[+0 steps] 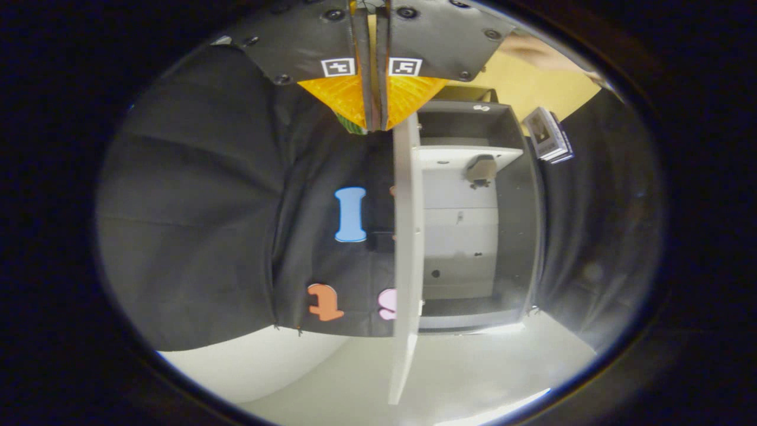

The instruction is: Open the shoe cabinet door, grab the shoes and put them into the shoe cabinet, then close the shoe cabinet door.

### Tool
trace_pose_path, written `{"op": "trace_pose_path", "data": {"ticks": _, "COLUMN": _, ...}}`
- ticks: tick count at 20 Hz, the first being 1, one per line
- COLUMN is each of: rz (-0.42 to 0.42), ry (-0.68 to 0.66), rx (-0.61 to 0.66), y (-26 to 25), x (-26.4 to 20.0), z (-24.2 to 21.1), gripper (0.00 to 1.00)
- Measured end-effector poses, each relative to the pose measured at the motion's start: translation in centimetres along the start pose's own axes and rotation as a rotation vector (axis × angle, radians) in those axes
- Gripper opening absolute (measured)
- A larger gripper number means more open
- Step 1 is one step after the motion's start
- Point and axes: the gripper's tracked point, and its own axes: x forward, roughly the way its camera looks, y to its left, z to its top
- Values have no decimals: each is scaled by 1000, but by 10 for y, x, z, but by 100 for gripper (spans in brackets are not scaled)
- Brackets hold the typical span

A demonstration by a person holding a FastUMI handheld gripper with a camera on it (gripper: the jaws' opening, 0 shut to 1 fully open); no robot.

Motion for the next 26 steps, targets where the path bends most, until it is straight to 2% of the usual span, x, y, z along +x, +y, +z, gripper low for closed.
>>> {"op": "trace_pose_path", "data": {"ticks": 4, "rz": 118, "ry": -27, "rx": -18, "y": 57, "x": -9, "z": -11, "gripper": 6}}
{"op": "trace_pose_path", "data": {"ticks": 7, "rz": 206, "ry": -14, "rx": -35, "y": 105, "x": -3, "z": -27, "gripper": 14}}
{"op": "trace_pose_path", "data": {"ticks": 13, "rz": 333, "ry": 33, "rx": -26, "y": 181, "x": 17, "z": -77, "gripper": 16}}
{"op": "trace_pose_path", "data": {"ticks": 14, "rz": 344, "ry": 46, "rx": -26, "y": 188, "x": 19, "z": -86, "gripper": 25}}
{"op": "trace_pose_path", "data": {"ticks": 16, "rz": 358, "ry": 89, "rx": -32, "y": 202, "x": 29, "z": -114, "gripper": 34}}
{"op": "trace_pose_path", "data": {"ticks": 26, "rz": 349, "ry": 354, "rx": -78, "y": 267, "x": 94, "z": -286, "gripper": 40}}
